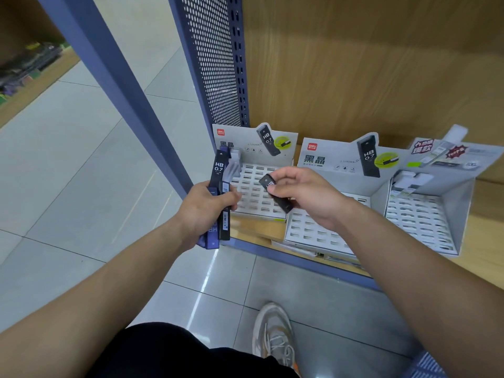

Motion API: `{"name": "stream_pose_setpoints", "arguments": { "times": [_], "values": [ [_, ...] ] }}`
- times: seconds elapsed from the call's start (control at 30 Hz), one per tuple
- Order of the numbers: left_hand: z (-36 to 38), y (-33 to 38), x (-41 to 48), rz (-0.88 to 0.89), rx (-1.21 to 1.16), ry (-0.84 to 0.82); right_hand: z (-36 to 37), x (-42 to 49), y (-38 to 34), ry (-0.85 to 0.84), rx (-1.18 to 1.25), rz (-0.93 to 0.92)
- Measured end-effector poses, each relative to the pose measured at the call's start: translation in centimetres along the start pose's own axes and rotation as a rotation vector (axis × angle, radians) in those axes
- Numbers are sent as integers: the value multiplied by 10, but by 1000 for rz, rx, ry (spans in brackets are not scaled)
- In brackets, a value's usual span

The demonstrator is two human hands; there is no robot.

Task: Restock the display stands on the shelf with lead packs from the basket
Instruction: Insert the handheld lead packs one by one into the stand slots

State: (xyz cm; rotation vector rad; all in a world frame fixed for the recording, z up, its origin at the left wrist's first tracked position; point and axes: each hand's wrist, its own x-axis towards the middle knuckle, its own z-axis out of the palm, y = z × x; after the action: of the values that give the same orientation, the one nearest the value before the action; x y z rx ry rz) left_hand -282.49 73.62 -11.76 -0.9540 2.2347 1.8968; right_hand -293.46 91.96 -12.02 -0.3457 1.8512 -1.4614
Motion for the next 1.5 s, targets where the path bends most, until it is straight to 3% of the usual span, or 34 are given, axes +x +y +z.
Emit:
{"name": "stream_pose_setpoints", "arguments": {
  "times": [0.23, 0.57, 0.9, 1.5],
  "values": [
    [-1, -9, 10, -1, 87, -39, 8, 28, -8, 133, 59, -60],
    [-7, -22, 20, -5, 91, -42, 15, 101, -8, 456, -434, -302],
    [-5, -24, 26, -40, 34, -46, 20, 120, 14, 450, -559, -442],
    [-8, -24, 25, -28, 12, -44, 21, 119, 16, 488, -630, -466]
  ]
}}
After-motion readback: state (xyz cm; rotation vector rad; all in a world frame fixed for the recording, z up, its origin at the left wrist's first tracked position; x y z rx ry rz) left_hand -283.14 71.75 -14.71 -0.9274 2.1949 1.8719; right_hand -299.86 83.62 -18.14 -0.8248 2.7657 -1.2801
